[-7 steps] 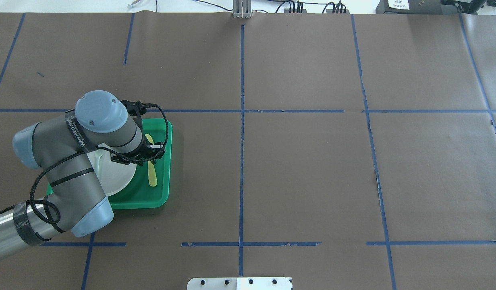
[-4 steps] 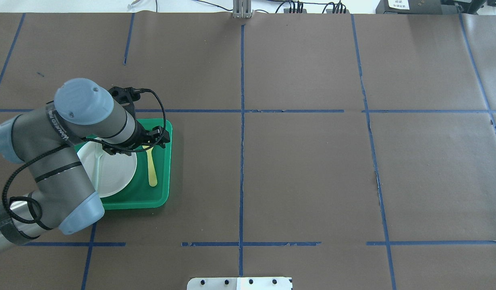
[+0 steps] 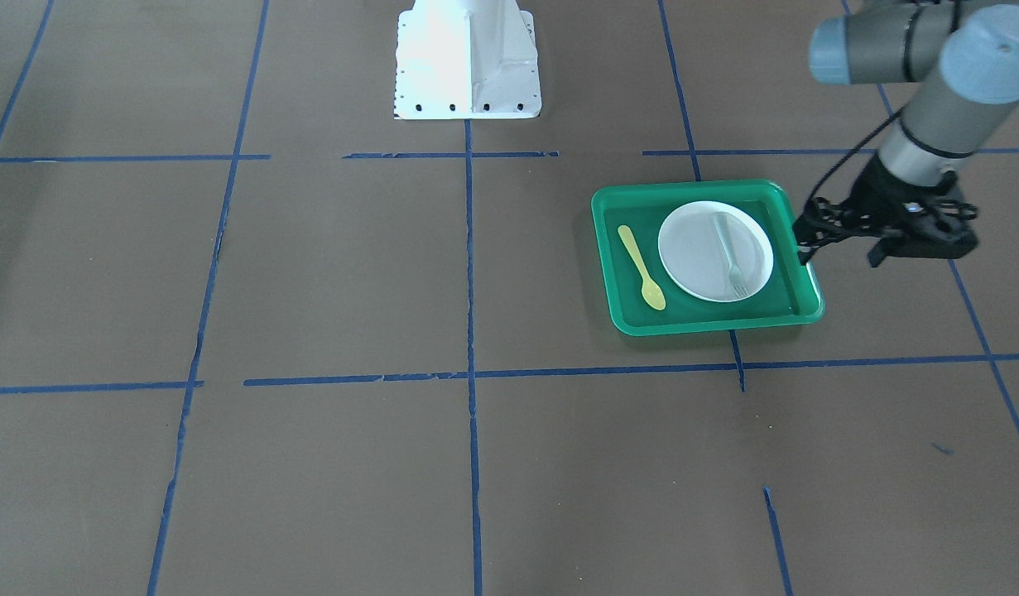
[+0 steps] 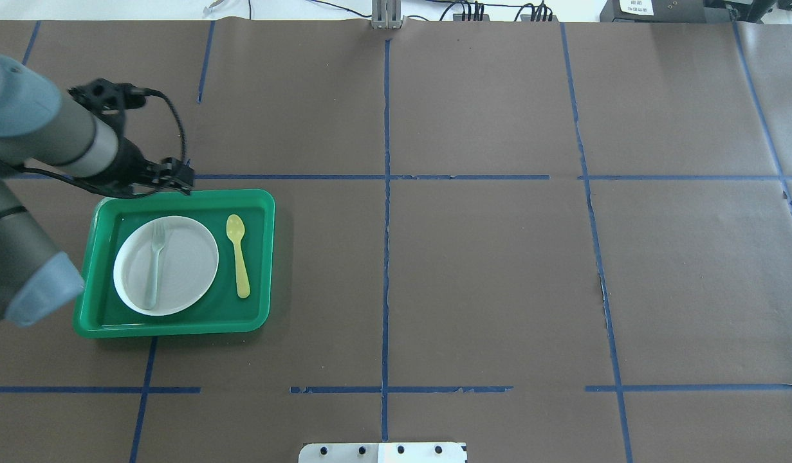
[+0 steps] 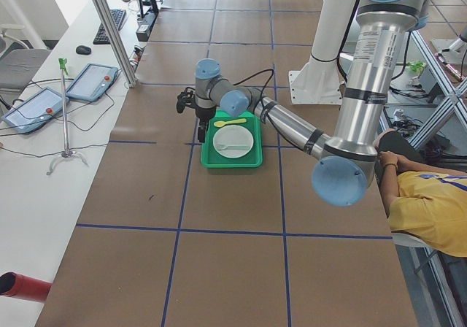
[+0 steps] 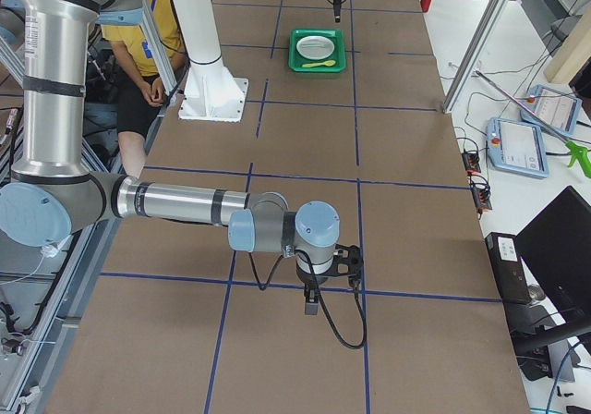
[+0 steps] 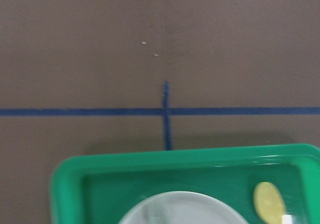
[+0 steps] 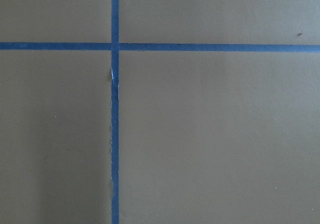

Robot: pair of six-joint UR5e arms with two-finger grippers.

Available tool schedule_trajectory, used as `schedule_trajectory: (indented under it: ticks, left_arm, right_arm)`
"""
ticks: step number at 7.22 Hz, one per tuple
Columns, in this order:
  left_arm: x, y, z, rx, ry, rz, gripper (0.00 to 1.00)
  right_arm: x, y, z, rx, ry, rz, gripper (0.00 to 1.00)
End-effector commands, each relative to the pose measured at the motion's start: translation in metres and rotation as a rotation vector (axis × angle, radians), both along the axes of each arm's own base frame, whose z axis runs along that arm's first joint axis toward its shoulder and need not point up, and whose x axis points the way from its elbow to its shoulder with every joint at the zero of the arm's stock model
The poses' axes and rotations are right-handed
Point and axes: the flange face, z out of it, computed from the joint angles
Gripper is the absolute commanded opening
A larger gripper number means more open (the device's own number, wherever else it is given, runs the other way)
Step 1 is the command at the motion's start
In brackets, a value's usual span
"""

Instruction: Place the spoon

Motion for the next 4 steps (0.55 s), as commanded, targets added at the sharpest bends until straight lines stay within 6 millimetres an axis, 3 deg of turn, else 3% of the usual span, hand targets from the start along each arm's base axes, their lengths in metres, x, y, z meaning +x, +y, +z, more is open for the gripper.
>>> schedule_trajectory:
  ticks: [1, 2, 3, 4]
  left_arm:
    - [-0.145, 0.000, 0.103, 0.047, -0.099, 0.066, 1.00]
    - [-0.198, 0.026, 0.153, -0.054, -0.076, -0.002, 1.00]
    - [-0.234, 0.049, 0.180, -0.049, -0.076, 0.006, 1.00]
    - [-0.252, 0.067, 0.200, -0.039, -0.040, 0.042, 1.00]
  right_arm:
    - [0.000, 0.000, 0.000, 0.001, 0.000, 0.000, 1.00]
    - [0.000, 0.000, 0.000, -0.001, 0.000, 0.000, 1.00]
    - [0.000, 0.000, 0.000, -0.001, 0.000, 0.000, 1.00]
    - [0.000, 0.000, 0.000, -0.001, 0.000, 0.000, 1.00]
